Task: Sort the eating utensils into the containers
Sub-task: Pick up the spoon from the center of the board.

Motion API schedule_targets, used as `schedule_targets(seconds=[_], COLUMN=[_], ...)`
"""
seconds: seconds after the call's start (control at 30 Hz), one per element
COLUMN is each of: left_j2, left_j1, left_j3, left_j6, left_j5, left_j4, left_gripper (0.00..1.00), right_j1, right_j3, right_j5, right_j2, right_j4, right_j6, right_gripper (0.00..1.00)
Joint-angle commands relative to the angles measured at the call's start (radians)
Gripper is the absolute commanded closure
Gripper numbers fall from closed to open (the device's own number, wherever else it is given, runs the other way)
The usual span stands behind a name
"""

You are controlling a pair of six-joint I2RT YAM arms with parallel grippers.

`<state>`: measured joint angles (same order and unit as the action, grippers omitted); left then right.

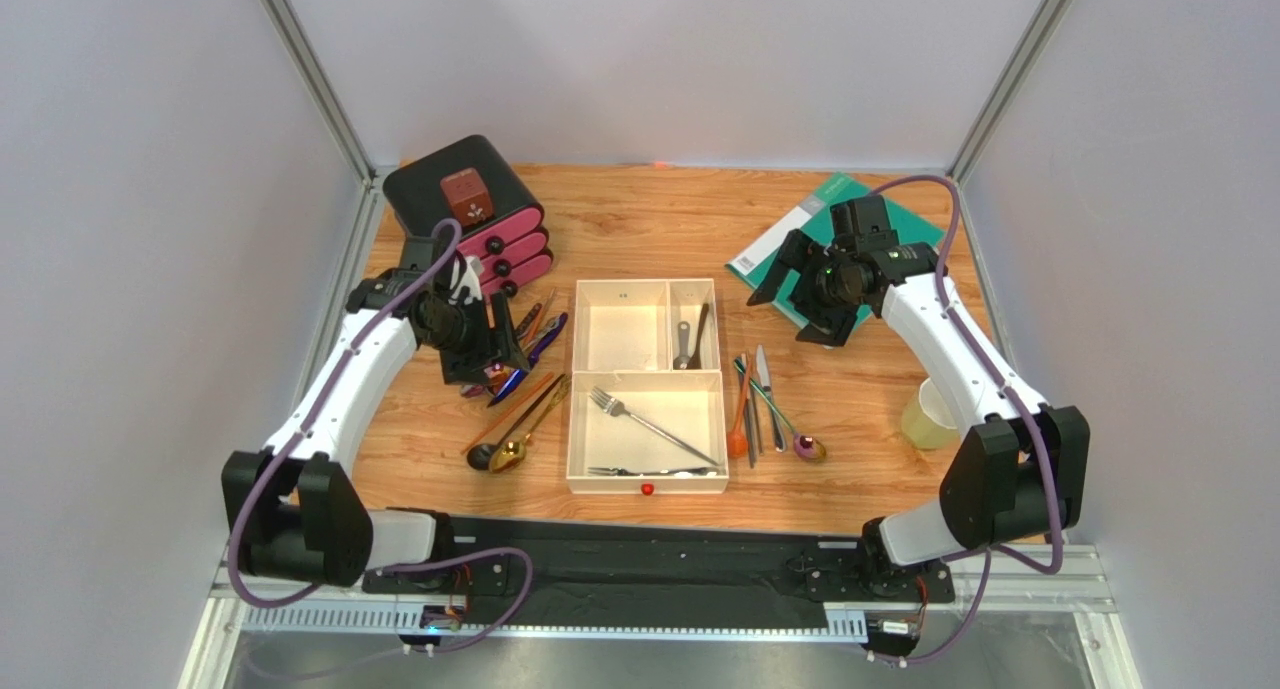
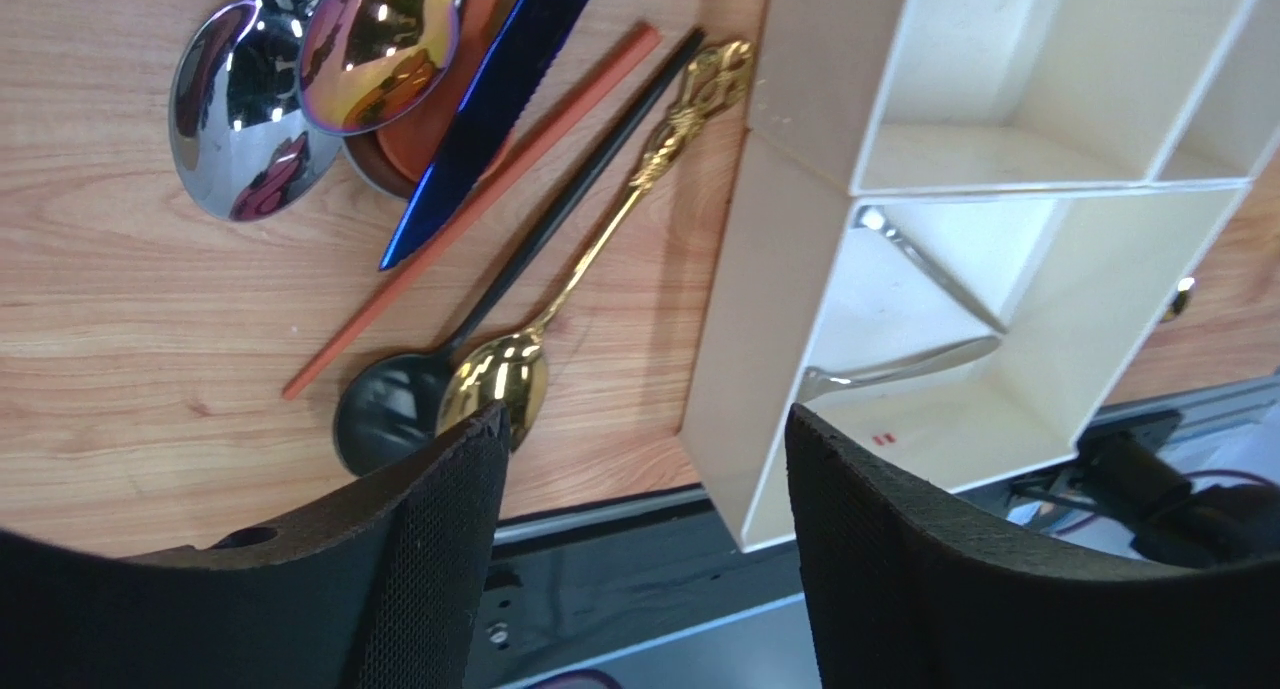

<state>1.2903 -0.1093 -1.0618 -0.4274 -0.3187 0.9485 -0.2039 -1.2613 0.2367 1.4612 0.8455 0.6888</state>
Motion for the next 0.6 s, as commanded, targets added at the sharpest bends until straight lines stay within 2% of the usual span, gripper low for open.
schedule_targets(seconds=[0.0,0.23,0.33,0.43,0.57], left_j2=[0.081,0.132,0.207,0.267,0.293], left_j1=[-0.004,-0.026,-0.026,-0.029,-0.035], left_j3=[-0.012,0.003,0.025,0.071,0.075], left_j6=[0.110,0.105,0.072,0.041,0.041], left_j5=[0.036,0.032,-0.020,-0.129,-0.092], left_j4=[0.047,0.013,-0.007,-0.079,-0.079], left_gripper=[0.26,0.24,0.25,0.26,0.26], right_j1=[-0.002,-0.003,-0.003,-0.003,-0.003], right_j3=[0.004,0.002,0.011,0.013,0.013], right_j5=[-0.005,-0.005,-0.004,0.004,0.009], right_j2=[-0.024,-0.010,-0.007,-0.001,-0.002], right_j4=[0.024,0.026,0.021,0.007,-0.002], right_j6=[-0.015,-0.014,-0.005,0.006,0.020], right_gripper=[0.00,0.00,0.00,0.00,0.00])
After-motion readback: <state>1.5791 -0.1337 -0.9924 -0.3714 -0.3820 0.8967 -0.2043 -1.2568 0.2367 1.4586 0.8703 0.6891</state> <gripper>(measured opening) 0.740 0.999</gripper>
